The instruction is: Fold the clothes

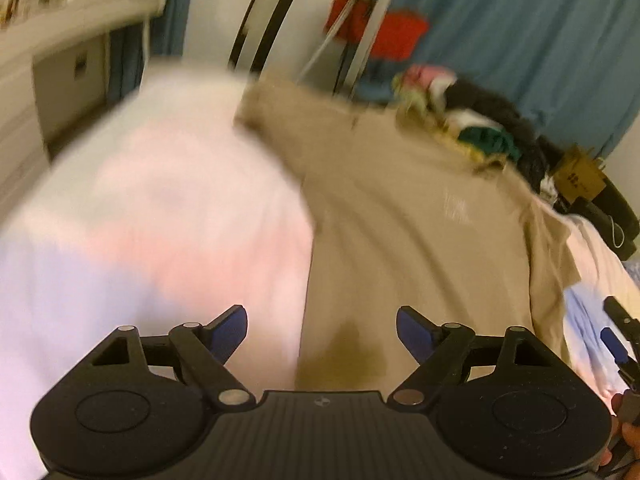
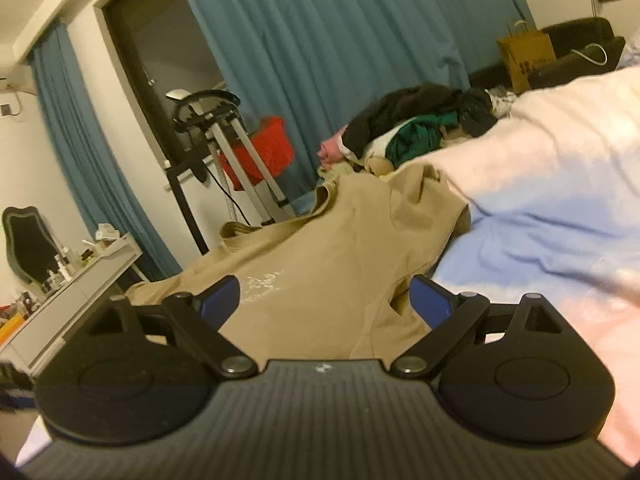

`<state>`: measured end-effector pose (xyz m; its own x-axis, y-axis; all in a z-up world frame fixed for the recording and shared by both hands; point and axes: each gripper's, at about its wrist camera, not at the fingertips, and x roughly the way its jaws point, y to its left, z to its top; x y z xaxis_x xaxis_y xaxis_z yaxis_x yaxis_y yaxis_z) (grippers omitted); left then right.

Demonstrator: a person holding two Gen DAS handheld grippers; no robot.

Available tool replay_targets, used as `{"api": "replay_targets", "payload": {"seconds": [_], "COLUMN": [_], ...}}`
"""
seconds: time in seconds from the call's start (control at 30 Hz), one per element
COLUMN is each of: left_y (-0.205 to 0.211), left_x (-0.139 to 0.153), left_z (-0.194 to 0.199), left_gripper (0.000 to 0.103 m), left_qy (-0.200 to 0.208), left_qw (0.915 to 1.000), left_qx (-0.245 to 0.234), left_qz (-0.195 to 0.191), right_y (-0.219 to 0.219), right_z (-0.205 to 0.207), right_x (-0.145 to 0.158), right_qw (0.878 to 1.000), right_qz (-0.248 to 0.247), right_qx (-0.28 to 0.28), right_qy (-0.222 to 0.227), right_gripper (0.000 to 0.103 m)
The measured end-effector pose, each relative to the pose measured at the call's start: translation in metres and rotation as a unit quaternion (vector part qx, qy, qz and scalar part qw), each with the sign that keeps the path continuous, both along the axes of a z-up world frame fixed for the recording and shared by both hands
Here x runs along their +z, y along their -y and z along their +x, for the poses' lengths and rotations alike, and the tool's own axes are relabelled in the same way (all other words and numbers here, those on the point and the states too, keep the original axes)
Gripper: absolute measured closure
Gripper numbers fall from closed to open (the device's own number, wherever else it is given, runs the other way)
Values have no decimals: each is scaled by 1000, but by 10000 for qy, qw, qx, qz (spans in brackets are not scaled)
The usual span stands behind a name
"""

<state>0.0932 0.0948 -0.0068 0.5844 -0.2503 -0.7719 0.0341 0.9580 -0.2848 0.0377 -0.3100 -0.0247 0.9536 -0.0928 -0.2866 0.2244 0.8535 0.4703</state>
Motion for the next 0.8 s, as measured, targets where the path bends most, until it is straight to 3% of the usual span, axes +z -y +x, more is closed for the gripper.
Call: {"api": "replay_targets", "payload": {"seconds": [0.1,0.17,0.27,0.37,0.47,0.53,0.6,0.67,0.8], "left_y": [-8,-13,-11,-2,8,12,17,21,8], "left_x": [-22,-33,-38,-40,-43,-47,-44,-38,-15], "left_z": [-4,-6,-12,-23,-41,-48,-56,-62,-72], "left_gripper": [35,35,35,39,55,78,97,98,98], "left_qy": [-746,-1044,-1149,-1295,-1532,-1769,-1728,-1583,-1265], "left_qw": [9969,9938,9924,9900,9849,9795,9789,9793,9846], "left_qx": [88,56,-115,-490,-759,-918,-1085,-1246,-1127], "left_qz": [-220,-377,-415,-273,-268,-292,-53,187,433], "right_y": [-2,-3,-3,3,7,9,9,8,9], "right_z": [-16,-27,-48,-67,-81,-88,-90,-90,-91], "right_x": [6,11,22,34,40,42,41,40,40], "right_qw": [9997,9990,9954,9959,9960,9960,9961,9960,9961], "right_qz": [37,23,-151,-47,96,155,173,163,175], "right_qx": [27,9,-208,-408,-576,-618,-615,-630,-625], "right_qy": [-223,-457,-919,-805,-679,-627,-611,-614,-590], "right_gripper": [10,10,10,10,10,10,10,10,10]}}
